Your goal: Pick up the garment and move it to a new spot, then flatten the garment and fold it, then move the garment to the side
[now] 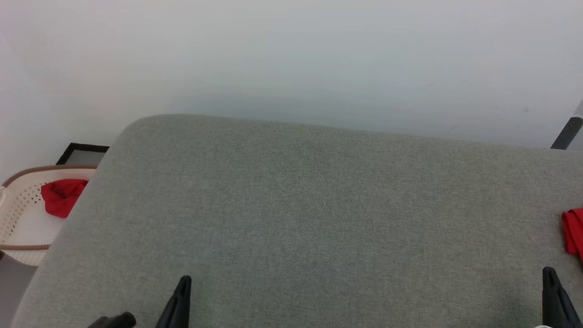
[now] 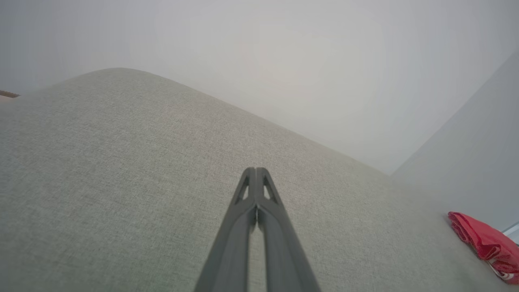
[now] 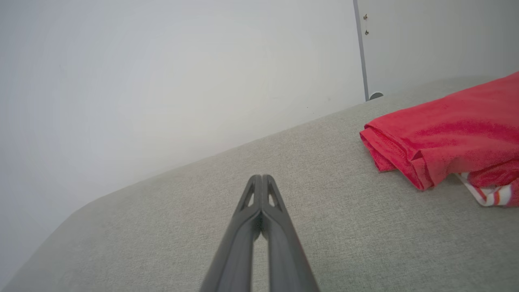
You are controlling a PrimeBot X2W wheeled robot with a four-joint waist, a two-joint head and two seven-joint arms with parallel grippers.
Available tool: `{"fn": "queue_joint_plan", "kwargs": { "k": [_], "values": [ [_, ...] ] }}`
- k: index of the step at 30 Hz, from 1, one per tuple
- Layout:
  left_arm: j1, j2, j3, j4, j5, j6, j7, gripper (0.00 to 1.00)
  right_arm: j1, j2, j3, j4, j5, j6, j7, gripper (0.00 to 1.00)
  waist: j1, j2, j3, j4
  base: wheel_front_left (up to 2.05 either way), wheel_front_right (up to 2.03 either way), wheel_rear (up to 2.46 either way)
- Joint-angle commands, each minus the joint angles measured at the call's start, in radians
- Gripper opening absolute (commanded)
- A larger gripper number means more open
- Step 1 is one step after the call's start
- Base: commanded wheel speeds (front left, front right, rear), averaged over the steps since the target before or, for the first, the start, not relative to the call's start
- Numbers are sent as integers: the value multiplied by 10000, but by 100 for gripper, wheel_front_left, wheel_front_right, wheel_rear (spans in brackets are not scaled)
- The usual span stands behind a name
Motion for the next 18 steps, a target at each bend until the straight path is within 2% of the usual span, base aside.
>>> {"fn": "queue_joint_plan", "kwargs": {
  "k": [1,18],
  "values": [
    [-297,20,114,-56,-456,1,72,0,-292,-60,45,-46,523,-1,70,0,0,0,4,-11,0,0,0],
    [-815,-149,438,323,-2761,-13,644,0,-808,-77,303,451,2962,-2,496,0,0,0,42,-110,0,0,0]
  ]
}}
